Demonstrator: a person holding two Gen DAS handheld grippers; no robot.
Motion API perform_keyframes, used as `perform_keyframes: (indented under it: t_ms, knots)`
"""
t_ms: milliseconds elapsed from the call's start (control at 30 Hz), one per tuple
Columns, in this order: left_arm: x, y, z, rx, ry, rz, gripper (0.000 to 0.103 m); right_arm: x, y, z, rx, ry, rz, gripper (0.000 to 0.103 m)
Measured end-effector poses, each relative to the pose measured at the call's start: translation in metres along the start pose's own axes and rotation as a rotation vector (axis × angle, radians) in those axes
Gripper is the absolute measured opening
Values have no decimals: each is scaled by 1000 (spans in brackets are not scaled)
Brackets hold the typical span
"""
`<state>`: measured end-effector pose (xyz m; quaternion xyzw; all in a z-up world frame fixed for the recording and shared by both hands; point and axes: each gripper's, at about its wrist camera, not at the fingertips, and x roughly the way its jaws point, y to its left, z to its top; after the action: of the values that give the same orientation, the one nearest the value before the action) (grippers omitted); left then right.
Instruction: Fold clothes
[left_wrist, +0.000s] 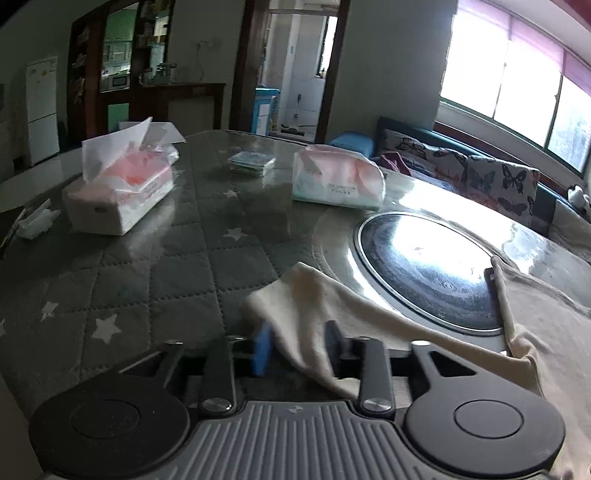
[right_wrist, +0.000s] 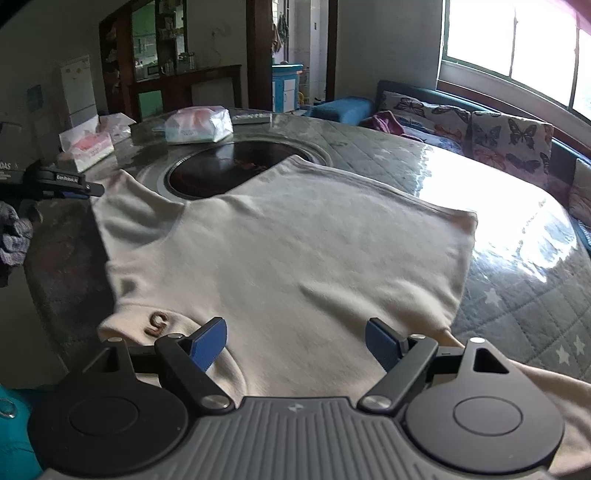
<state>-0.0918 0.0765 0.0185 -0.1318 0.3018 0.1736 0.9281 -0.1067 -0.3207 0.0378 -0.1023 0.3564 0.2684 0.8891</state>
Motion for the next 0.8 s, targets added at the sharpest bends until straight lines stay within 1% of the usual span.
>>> perform_keyframes:
  t_ms: [33,133,300,367,400,467,533,633,800]
  knots:
    - [-1,1,0,-5,3,7,49,0,2,2,-5,-1,7,84]
    - [1,3,-1,-20,15,18,49,2,6,6,-19,-2,24,83]
    - [5,2,-1,-36,21,24,45,6,13,9,-32,-3,40,83]
    - [7,1,0,-37,20,29,31,6,14,9,-33,-5,43,83]
    - [8,1,0,-36,19,31,28,6,15,10,-34,-7,43,83]
    - [9,0,1,-36,21,30,17,5,15,10,-31,-11,44,83]
    - [10,0,3,-42,22,23,12,6,15,10,-24,-13,44,82]
    - [6,-1,5,-48,5,4,7,6,13,10,-13,-12,45,79]
    - [-7,-12,15,-22,-36,-54,5,6,13,9,-4,-15,52,78]
